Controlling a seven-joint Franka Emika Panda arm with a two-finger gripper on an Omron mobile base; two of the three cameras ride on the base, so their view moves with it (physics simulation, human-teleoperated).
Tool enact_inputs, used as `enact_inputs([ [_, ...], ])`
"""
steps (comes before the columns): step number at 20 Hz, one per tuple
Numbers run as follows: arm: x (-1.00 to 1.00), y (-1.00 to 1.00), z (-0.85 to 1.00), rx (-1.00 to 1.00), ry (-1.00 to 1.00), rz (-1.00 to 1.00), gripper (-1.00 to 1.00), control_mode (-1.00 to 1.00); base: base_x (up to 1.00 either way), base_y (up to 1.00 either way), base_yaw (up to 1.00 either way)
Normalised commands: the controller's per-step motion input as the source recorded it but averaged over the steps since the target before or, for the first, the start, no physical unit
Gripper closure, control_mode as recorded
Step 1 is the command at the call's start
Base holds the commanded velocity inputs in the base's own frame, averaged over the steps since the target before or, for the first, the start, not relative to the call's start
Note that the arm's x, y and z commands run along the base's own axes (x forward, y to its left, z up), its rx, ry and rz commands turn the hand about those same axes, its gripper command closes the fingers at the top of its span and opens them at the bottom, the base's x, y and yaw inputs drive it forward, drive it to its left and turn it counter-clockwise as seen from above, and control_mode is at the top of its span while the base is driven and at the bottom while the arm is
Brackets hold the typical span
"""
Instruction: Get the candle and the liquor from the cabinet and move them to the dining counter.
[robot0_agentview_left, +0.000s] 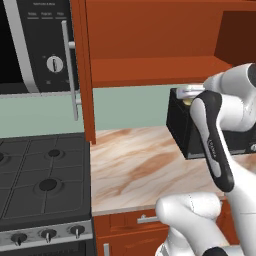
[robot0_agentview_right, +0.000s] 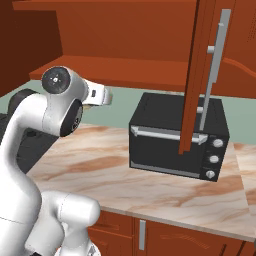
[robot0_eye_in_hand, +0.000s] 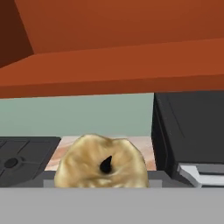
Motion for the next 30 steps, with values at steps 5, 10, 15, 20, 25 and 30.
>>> enact_inputs([
  [5, -0.44, 0.28, -0.28, -0.04, 0.01, 0.00, 1.00, -1.00, 0.00, 0.00, 0.00],
  [10, -0.34, 0.22, -0.32, -0.06, 0.05, 0.00, 1.00, -1.00, 0.00, 0.00, 0.00],
  [15, -0.12, 0.11, -0.17, 0.00, 0.06, 0.00, 1.00, -1.00, 0.00, 0.00, 0.00],
  [20, 0.00, 0.00, 0.00, 0.00, 0.00, 0.00, 1.00, -1.00, 0.00, 0.00, 0.00],
  [25, 0.00, 0.00, 0.00, 0.00, 0.00, 0.00, 1.00, -1.00, 0.00, 0.00, 0.00],
  [30, 0.00, 0.00, 0.00, 0.00, 0.00, 0.00, 1.00, -1.00, 0.00, 0.00, 0.00],
])
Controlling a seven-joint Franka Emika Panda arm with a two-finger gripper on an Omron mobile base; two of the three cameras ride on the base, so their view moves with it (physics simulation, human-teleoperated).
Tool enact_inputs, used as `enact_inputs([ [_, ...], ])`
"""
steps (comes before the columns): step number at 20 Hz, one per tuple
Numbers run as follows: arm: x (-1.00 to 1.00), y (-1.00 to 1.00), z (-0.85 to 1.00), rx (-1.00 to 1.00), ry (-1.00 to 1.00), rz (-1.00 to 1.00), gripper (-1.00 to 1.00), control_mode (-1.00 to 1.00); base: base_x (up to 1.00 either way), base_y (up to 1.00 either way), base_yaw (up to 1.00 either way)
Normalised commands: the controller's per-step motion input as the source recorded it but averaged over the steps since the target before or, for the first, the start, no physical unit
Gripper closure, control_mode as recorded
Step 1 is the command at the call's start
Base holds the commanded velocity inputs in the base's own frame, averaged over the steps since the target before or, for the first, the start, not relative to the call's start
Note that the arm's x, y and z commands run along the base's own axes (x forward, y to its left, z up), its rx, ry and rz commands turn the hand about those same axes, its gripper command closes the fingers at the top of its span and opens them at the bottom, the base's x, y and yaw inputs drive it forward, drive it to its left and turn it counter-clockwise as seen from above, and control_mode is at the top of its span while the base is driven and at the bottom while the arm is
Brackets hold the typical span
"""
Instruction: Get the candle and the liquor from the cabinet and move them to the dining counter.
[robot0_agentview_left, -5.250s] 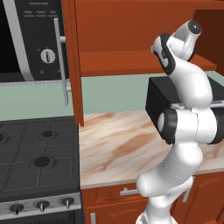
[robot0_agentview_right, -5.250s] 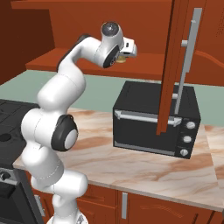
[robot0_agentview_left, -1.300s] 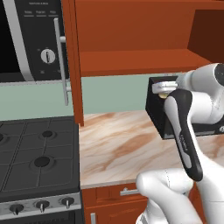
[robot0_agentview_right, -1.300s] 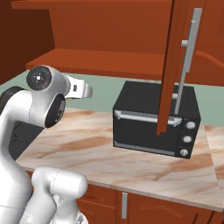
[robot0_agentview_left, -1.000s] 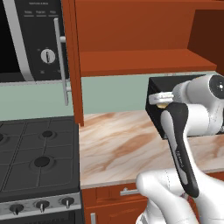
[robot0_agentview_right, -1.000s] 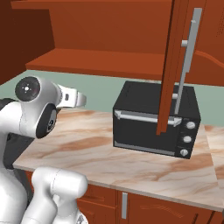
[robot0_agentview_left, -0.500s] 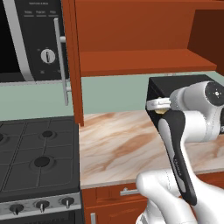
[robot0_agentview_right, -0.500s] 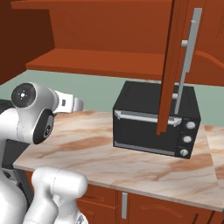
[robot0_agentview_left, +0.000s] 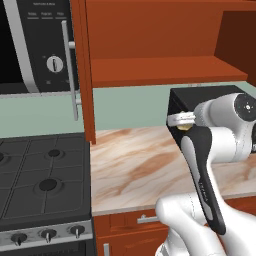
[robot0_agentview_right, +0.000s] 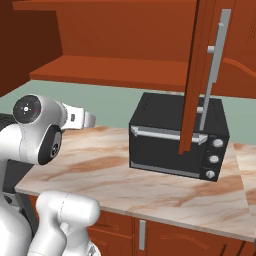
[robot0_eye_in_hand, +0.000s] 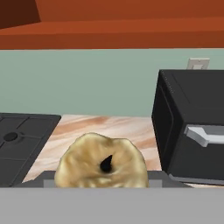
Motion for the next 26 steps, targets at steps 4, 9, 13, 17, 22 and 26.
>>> enact_inputs([
  [4, 0.00, 0.00, 0.00, 0.00, 0.00, 0.00, 1.00, 1.00, -0.03, 0.00, 0.00],
  [9, 0.00, 0.00, 0.00, 0.00, 0.00, 0.00, 1.00, 1.00, -0.33, 0.01, 0.09],
  [13, 0.00, 0.00, 0.00, 0.00, 0.00, 0.00, 1.00, 1.00, -0.57, 0.05, 0.13],
  [17, 0.00, 0.00, 0.00, 0.00, 0.00, 0.00, 1.00, 1.00, -0.61, 0.00, 0.08],
  [22, 0.00, 0.00, 0.00, 0.00, 0.00, 0.00, 1.00, 1.00, -0.51, 0.06, 0.26],
  [26, 0.00, 0.00, 0.00, 0.00, 0.00, 0.00, 1.00, 1.00, -0.30, 0.15, 0.77],
])
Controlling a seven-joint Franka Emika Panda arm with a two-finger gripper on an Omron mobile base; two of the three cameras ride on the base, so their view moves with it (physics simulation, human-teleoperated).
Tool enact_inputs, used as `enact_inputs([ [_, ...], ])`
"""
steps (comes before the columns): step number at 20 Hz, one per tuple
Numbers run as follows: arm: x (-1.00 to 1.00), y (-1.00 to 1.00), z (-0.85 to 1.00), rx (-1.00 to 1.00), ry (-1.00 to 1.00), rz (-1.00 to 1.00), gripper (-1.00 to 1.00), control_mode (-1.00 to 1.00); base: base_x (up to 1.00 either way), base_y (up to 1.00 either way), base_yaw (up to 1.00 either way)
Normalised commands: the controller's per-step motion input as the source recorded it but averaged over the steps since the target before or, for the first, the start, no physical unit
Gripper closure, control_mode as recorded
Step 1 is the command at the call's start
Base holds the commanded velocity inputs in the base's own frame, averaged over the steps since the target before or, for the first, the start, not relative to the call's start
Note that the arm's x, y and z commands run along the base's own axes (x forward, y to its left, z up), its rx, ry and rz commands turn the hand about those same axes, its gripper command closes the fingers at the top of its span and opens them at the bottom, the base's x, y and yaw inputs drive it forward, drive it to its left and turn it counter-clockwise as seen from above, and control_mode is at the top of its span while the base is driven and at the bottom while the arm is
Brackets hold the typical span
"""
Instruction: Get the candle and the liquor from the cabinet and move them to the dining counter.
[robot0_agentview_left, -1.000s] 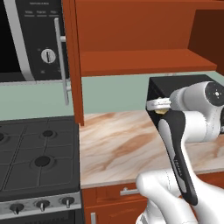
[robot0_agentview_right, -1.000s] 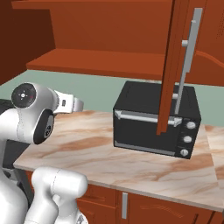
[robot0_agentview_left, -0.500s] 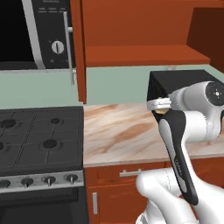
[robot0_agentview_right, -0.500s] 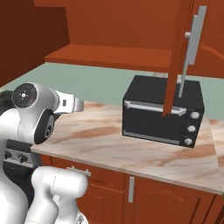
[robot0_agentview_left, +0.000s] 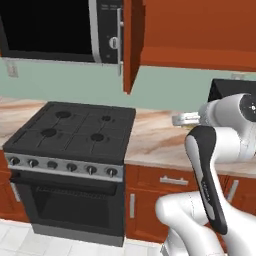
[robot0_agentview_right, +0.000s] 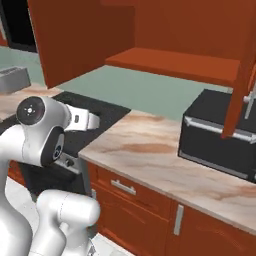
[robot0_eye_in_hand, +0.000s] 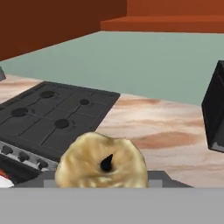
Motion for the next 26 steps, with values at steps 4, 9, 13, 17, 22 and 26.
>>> enact_inputs([
  [4, 0.00, 0.00, 0.00, 0.00, 0.00, 0.00, 1.00, 1.00, -0.22, 0.16, 0.90],
  [9, 0.00, 0.00, 0.00, 0.00, 0.00, 0.00, 1.00, 1.00, -0.17, 0.12, 0.93],
  [13, 0.00, 0.00, 0.00, 0.00, 0.00, 0.00, 1.00, 1.00, -0.11, 0.15, 0.96],
  [17, 0.00, 0.00, 0.00, 0.00, 0.00, 0.00, 1.00, 1.00, -0.05, 0.22, 0.93],
  [22, 0.00, 0.00, 0.00, 0.00, 0.00, 0.00, 1.00, 1.00, 0.18, 0.54, 0.47],
  [26, 0.00, 0.00, 0.00, 0.00, 0.00, 0.00, 1.00, 1.00, 0.29, 0.66, 0.26],
])
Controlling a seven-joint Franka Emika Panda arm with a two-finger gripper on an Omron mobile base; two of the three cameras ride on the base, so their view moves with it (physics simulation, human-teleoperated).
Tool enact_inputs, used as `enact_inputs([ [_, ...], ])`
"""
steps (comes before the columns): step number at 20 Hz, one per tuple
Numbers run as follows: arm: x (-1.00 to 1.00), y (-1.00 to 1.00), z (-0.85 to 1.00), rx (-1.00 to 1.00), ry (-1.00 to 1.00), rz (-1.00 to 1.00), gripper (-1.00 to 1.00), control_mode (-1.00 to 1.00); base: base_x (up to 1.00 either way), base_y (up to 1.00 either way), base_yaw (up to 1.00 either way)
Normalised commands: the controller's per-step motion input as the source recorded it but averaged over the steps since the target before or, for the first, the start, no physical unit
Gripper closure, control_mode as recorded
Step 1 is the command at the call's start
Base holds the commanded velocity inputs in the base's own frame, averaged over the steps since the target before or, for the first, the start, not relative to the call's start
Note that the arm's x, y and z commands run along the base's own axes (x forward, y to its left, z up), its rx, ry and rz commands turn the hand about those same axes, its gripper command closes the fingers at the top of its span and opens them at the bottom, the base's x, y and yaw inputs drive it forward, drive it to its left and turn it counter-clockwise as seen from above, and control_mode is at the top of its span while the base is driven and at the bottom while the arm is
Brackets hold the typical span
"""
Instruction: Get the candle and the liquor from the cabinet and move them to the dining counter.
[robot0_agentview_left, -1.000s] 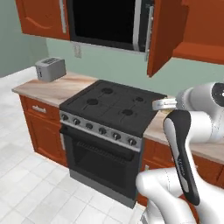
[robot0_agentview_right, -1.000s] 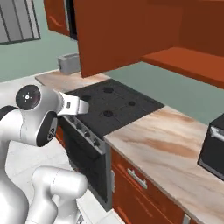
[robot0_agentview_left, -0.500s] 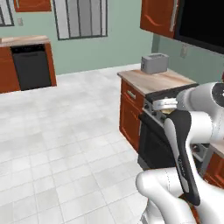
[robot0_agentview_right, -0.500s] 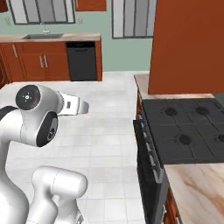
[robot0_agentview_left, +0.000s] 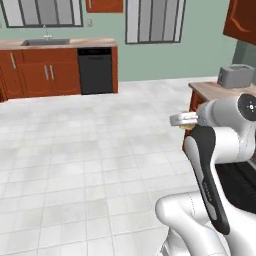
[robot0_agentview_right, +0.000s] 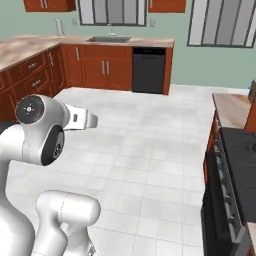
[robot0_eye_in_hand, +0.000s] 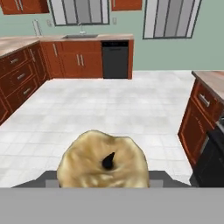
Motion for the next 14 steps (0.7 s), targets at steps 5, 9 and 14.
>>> enact_inputs([
  [5, 0.00, 0.00, 0.00, 0.00, 0.00, 0.00, 1.00, 1.00, 0.31, 0.66, 0.24],
  [9, 0.00, 0.00, 0.00, 0.00, 0.00, 0.00, 1.00, 1.00, 0.36, 0.69, 0.19],
  [14, 0.00, 0.00, 0.00, 0.00, 0.00, 0.00, 1.00, 1.00, 0.38, 0.73, 0.15],
])
